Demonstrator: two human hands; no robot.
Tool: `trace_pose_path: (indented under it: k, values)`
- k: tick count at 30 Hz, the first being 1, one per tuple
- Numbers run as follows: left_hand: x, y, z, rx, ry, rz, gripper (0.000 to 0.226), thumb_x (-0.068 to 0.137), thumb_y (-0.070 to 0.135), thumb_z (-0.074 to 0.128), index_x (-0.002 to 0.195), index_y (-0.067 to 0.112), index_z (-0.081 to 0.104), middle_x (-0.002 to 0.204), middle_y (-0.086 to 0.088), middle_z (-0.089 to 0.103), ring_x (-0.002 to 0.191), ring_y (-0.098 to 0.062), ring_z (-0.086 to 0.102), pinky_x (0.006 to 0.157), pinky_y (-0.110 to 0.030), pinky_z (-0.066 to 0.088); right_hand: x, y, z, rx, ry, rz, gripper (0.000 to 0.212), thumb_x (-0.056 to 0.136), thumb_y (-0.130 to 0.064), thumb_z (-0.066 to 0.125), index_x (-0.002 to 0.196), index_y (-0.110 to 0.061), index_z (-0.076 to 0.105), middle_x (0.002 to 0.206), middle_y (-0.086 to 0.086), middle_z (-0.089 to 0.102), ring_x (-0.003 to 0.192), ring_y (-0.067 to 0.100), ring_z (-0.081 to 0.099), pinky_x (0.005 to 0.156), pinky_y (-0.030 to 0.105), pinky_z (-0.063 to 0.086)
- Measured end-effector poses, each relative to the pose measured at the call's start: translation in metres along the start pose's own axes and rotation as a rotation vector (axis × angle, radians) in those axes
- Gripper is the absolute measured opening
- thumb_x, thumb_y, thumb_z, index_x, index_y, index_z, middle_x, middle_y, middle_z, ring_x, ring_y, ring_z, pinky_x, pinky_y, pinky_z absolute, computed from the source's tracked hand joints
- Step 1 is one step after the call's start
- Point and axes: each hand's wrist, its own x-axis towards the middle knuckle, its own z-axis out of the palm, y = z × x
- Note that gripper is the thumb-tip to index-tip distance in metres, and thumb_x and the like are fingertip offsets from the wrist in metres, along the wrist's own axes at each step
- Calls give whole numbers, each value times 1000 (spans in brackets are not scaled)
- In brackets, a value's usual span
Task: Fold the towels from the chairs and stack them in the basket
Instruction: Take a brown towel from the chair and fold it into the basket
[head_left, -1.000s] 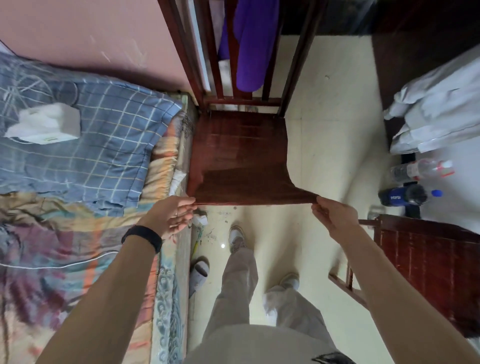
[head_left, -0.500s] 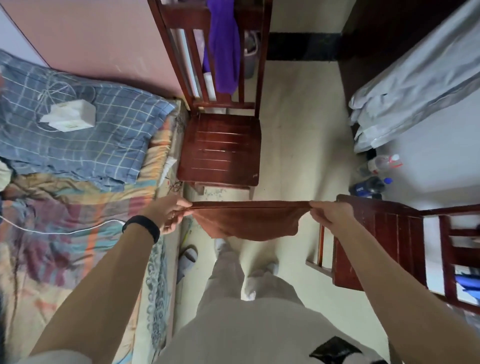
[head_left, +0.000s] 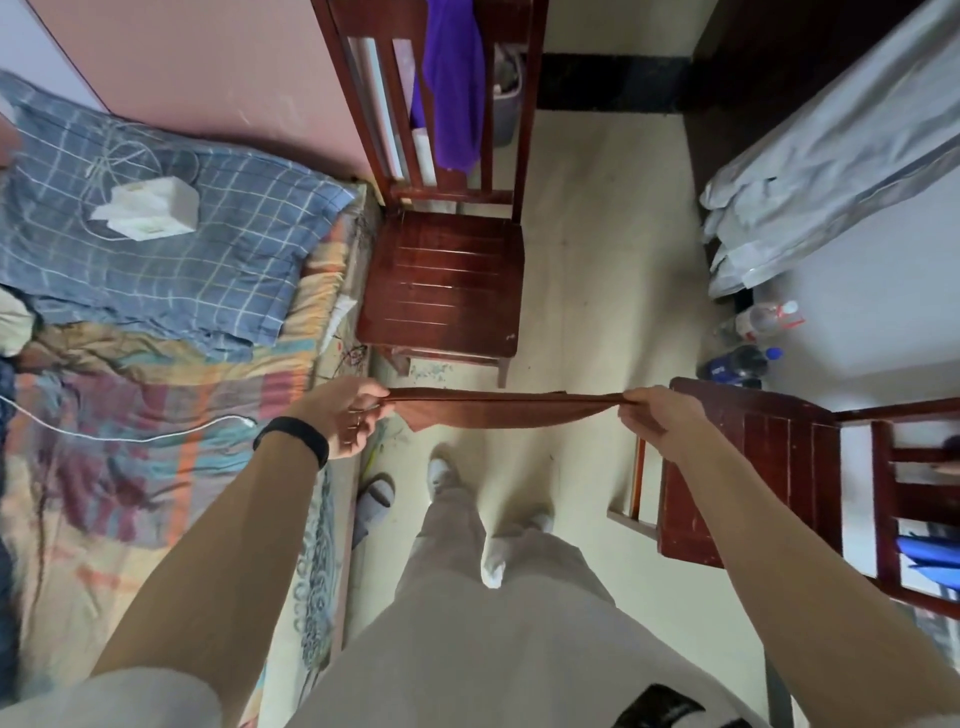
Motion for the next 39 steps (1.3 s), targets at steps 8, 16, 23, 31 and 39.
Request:
trace_pose_path:
  k: [8, 16, 23, 31, 39]
  values:
    - [5, 2, -6, 188, 88, -44, 6, 86, 15, 69, 91, 12, 66, 79, 1, 74, 41, -5, 38, 42, -13, 29, 17, -7, 5, -152, 64, -46, 21, 77, -5, 82, 92, 6, 73, 77, 17, 76, 79, 26, 76, 81, 37, 63]
    - [21, 16, -18, 69, 152, 41, 8, 89, 11, 60, 82, 7, 64, 69, 0, 59, 45, -7, 35, 37, -13, 29, 4, -13, 36, 24, -15, 10, 18, 77, 1, 82, 87, 6, 68, 74, 13, 67, 61, 15, 65, 58, 22, 61]
    - [38, 125, -39, -202, 165, 354, 7, 90, 12, 57, 84, 16, 59, 54, 5, 60, 36, -5, 41, 35, -14, 29, 2, -93, 118, 223, -106, -189, 16, 84, -4, 78, 97, -7, 68, 72, 5, 65, 57, 9, 60, 64, 20, 58]
    - [37, 239, -72, -271, 126, 587, 11, 87, 9, 55, 84, 15, 63, 68, -1, 59, 39, -9, 40, 37, -16, 32, 7, -167, 188, 314, -81, -357, 12, 84, -5, 76, 94, -9, 70, 80, 4, 69, 60, 8, 65, 63, 19, 55]
    - [81, 240, -75, -282, 196, 682, 12, 87, 6, 59, 81, 16, 60, 67, 0, 60, 40, -10, 43, 39, -19, 34, 37, -148, 222, 320, -25, -342, 7, 87, -4, 73, 91, -9, 68, 84, 5, 69, 67, 13, 64, 68, 22, 56]
